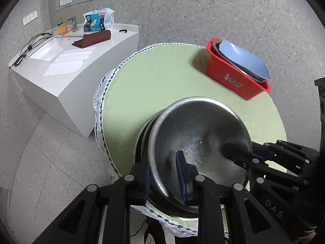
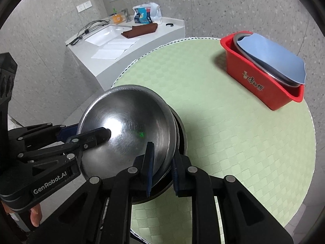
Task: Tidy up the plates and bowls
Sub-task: 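Hold the stacked steel bowls with both tools and lift them off the table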
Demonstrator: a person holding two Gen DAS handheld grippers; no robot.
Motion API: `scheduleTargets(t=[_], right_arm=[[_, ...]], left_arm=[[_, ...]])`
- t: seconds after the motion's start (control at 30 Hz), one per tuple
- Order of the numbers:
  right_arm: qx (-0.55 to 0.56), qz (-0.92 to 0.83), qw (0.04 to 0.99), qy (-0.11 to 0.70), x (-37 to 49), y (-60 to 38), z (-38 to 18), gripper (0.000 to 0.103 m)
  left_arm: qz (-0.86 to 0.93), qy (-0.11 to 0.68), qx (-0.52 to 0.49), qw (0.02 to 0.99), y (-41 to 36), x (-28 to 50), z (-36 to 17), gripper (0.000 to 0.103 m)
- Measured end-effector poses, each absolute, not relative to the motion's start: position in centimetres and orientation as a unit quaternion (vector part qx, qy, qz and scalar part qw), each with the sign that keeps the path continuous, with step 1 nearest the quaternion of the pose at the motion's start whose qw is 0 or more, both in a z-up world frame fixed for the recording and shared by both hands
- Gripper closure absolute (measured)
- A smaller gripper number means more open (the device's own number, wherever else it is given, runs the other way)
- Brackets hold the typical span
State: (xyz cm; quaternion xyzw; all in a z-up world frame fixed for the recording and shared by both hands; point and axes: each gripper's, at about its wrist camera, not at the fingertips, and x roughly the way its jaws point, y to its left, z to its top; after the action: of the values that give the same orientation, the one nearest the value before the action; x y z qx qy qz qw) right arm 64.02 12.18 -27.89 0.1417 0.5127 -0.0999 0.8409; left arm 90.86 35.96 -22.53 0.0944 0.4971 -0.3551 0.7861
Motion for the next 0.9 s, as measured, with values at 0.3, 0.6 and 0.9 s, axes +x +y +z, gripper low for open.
scheduleTargets(t=[0.3, 0.6, 0.9], right_arm=[[0.138, -0.093, 0.840, 0.516, 64.1, 12.6, -28.2, 0.082], [0.152, -0.086, 0.844, 0.506, 64.0, 12.1, -27.8, 0.078], [0.182, -0.103, 0.861, 0.463, 62.2, 10.6, -26.2, 0.035]], left_arm=[[-0.359, 0.486, 0.095, 0.791, 36.3, 89.7, -21.7, 0.066], [-0.354, 0.469, 0.080, 0.805, 37.8, 89.0, -20.5, 0.044], [-0.317, 0.433, 0.052, 0.842, 40.2, 88.1, -20.3, 0.014]])
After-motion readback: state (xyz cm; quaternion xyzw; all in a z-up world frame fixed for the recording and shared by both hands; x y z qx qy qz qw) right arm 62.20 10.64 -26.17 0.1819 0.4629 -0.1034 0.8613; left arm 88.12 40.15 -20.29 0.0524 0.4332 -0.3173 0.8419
